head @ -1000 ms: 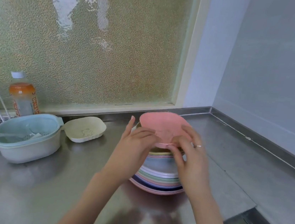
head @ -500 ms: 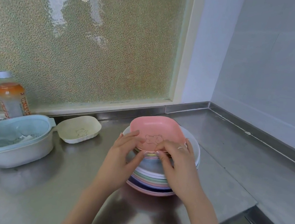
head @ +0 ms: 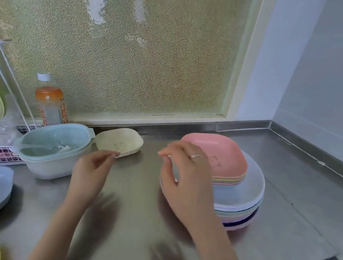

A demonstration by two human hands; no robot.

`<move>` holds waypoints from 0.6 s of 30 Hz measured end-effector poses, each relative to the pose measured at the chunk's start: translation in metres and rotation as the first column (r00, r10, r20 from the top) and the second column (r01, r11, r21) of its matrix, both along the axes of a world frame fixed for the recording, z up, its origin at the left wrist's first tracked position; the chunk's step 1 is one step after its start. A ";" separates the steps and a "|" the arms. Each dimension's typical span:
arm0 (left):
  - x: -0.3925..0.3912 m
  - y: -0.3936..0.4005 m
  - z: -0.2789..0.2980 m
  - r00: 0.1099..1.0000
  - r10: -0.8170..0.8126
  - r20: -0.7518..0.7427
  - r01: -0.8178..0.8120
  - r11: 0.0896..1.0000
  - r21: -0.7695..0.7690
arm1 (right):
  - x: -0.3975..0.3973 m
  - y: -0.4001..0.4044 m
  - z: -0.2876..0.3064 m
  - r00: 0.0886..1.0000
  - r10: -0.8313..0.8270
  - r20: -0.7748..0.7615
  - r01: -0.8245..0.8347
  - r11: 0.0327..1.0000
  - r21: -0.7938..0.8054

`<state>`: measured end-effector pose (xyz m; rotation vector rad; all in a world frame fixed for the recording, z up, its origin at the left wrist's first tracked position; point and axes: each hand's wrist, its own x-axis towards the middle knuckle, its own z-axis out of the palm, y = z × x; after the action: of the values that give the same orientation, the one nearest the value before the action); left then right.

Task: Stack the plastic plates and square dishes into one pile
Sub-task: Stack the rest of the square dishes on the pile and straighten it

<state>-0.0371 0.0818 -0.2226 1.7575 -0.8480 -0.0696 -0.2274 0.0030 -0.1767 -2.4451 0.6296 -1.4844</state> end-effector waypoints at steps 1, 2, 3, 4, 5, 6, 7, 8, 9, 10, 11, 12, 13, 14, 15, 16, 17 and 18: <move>0.006 0.004 -0.004 0.997 0.048 -0.052 -0.048 0.999 -0.008 | 0.021 0.006 -0.002 0.999 0.054 -0.008 -0.054 0.998 -0.025; 0.011 0.008 -0.007 0.992 0.083 -0.098 -0.085 0.996 -0.012 | 0.042 0.009 -0.006 0.995 0.088 -0.051 -0.090 0.995 -0.035; 0.013 0.011 -0.010 0.985 0.111 -0.132 -0.113 0.994 -0.005 | 0.064 0.009 -0.010 0.986 0.112 -0.123 -0.114 0.993 -0.011; 0.014 0.012 -0.012 0.979 0.136 -0.154 -0.136 0.991 0.015 | 0.086 0.007 -0.014 0.967 0.131 -0.217 -0.123 0.991 0.048; 0.015 0.012 -0.014 0.973 0.165 -0.163 -0.159 0.986 0.050 | 0.105 0.002 -0.020 0.935 0.147 -0.322 -0.116 0.987 0.115; 0.014 0.012 -0.016 0.968 0.196 -0.154 -0.183 0.979 0.094 | 0.123 -0.004 -0.027 0.894 0.156 -0.419 -0.095 0.982 0.164; 0.013 0.011 -0.018 0.968 0.217 -0.128 -0.199 0.970 0.138 | 0.138 -0.012 -0.036 0.849 0.156 -0.505 -0.070 0.980 0.185; 0.012 0.010 -0.019 0.971 0.221 -0.096 -0.203 0.964 0.174 | 0.150 -0.019 -0.044 0.800 0.148 -0.582 -0.045 0.981 0.188; 0.011 0.009 -0.019 0.974 0.216 -0.071 -0.198 0.960 0.198 | 0.161 -0.026 -0.053 0.749 0.134 -0.649 -0.018 0.983 0.182; 0.010 0.008 -0.019 0.976 0.209 -0.057 -0.193 0.959 0.209 | 0.168 -0.030 -0.062 0.704 0.110 -0.701 0.009 0.986 0.164; 0.009 0.007 -0.018 0.976 0.211 -0.050 -0.196 0.958 0.211 | 0.173 -0.033 -0.070 0.674 0.081 -0.734 0.032 0.990 0.139; 0.009 0.007 -0.018 0.975 0.220 -0.041 -0.207 0.956 0.208 | 0.177 -0.034 -0.076 0.663 0.055 -0.747 0.049 0.992 0.116; 0.009 0.007 -0.017 0.973 0.231 -0.031 -0.220 0.954 0.206 | 0.179 -0.033 -0.081 0.668 0.033 -0.744 0.061 0.993 0.099; 0.009 0.008 -0.016 0.971 0.238 -0.024 -0.229 0.952 0.205 | 0.179 -0.032 -0.084 0.685 0.017 -0.728 0.069 0.994 0.089; 0.010 0.009 -0.016 0.969 0.248 -0.018 -0.239 0.948 0.209 | 0.178 -0.029 -0.086 0.711 0.010 -0.703 0.069 0.994 0.085; 0.011 0.010 -0.016 0.966 0.260 -0.011 -0.251 0.943 0.217 | 0.176 -0.026 -0.086 0.736 0.010 -0.677 0.063 0.995 0.083; 0.012 0.010 -0.015 0.962 0.273 -0.001 -0.266 0.937 0.228 | 0.174 -0.023 -0.086 0.751 0.013 -0.660 0.059 0.995 0.086; 0.012 0.011 -0.015 0.958 0.286 0.009 -0.281 0.931 0.234 | 0.171 -0.019 -0.085 0.757 0.019 -0.653 0.056 0.994 0.094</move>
<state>-0.0253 0.0925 -0.2379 2.0805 -0.5761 0.0004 -0.0564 -0.0162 -0.2619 -2.8510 0.8222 -0.5196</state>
